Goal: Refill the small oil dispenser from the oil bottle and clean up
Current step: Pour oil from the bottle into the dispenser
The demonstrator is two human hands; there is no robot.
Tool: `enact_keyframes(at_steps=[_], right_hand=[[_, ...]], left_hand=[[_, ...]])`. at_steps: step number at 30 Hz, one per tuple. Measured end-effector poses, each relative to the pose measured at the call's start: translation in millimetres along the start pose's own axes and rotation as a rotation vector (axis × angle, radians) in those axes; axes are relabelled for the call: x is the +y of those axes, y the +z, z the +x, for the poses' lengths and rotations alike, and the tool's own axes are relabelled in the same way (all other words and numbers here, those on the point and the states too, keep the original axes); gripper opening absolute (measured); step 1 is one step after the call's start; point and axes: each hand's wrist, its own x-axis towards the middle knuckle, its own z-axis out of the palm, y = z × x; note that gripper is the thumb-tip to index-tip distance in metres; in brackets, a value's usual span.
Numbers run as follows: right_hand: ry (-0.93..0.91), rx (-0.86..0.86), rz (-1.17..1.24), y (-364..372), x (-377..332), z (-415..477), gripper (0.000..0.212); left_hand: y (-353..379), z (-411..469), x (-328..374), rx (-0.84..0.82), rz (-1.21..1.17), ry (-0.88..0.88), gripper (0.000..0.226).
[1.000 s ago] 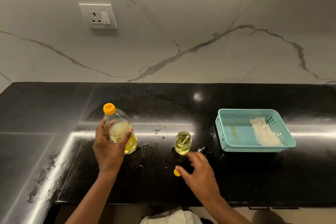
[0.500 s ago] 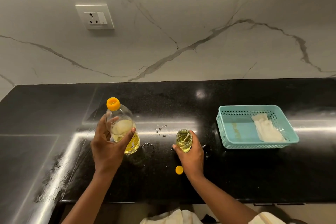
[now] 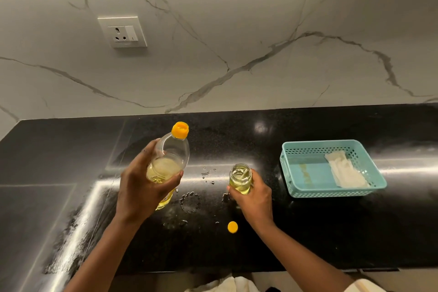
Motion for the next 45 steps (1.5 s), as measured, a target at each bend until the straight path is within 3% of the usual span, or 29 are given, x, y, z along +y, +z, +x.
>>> enact_keyframes(at_steps=[4,10,17,31,45], right_hand=[[-0.068,0.008,0.035,-17,-40,17,0.052],[-0.233,-0.069,0.087,-47,-99,38,0.062],[-0.368,-0.123,0.097,-67,-146,51,0.058],[-0.479,-0.143,0.075,-71,-176,55,0.059],[-0.507,-0.134,0.068,-73,-183,58,0.058]], left_hand=[[-15,23,22,-0.044,0.171,0.115,0.089],[-43,59,56,-0.11,0.48,0.395,0.099],[-78,97,99,-0.15,0.728,0.559,0.103],[-103,123,139,-0.222,1.021,0.608,0.108],[-103,133,144,-0.218,1.099,0.673,0.109]])
